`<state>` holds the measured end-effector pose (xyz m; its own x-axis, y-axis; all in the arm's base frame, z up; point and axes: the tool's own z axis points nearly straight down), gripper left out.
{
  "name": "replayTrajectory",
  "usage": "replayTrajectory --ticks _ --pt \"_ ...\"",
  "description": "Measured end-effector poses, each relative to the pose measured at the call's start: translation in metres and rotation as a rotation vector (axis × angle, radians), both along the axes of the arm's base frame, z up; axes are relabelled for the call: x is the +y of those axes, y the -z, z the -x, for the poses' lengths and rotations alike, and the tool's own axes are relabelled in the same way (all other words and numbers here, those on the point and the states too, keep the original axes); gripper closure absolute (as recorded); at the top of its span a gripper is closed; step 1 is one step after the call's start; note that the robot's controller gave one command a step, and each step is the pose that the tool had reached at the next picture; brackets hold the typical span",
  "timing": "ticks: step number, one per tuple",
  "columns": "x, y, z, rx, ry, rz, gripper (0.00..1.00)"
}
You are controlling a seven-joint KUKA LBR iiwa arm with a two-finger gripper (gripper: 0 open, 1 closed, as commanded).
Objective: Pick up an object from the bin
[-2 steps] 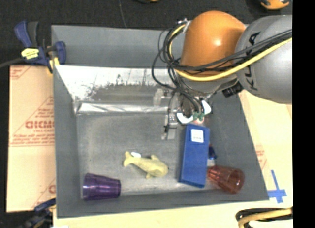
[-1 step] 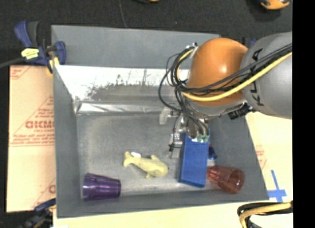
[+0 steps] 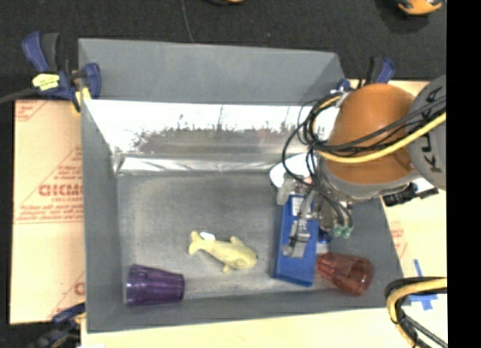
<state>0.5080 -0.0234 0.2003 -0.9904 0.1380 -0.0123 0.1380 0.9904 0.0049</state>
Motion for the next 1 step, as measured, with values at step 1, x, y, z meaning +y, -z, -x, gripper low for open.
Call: replayTrajectory --ticks 1 --pt "0.0466 0.0513 0.0123 0.002 -0.046 0.002 0.00"
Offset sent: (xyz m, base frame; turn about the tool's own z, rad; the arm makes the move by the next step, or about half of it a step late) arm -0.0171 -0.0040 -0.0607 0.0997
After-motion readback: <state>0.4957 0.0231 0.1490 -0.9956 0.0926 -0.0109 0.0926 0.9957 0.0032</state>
